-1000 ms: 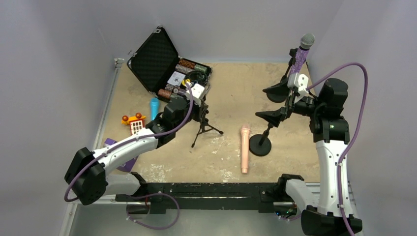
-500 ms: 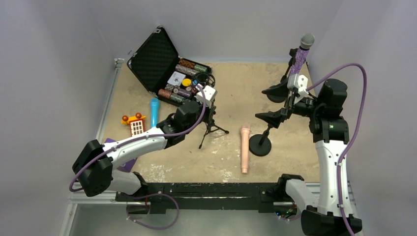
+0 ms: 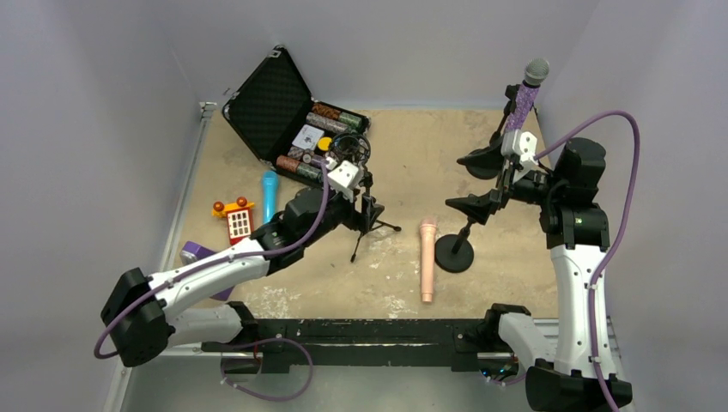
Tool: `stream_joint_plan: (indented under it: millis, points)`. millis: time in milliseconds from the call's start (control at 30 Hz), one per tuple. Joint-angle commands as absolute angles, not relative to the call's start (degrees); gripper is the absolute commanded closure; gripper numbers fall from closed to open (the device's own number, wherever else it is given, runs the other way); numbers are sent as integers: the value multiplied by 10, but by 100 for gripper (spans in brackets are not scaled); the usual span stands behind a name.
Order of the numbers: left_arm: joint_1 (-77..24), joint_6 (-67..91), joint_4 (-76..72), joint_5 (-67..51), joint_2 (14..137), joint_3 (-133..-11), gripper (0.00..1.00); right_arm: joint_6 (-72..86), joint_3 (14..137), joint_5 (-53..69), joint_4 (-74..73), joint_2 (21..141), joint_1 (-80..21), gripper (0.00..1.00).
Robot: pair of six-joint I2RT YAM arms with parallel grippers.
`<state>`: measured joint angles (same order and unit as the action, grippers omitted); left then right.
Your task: Attach the microphones to the stand
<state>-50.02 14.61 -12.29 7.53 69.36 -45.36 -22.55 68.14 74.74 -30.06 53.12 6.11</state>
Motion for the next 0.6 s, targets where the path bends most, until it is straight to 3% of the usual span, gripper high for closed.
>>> stream_joint_plan:
  millis: [0,267,567]
  points:
    - [-500,157,-122,19,618,-417,21,-242,687,765,-315,524,61,5]
    - [-465,146,-26,3,485,-354,10,-256,689,766,-325,526,61,5]
    - [-360,151,158,31,399,-390,1,-265,697,767,-334,537,61,5]
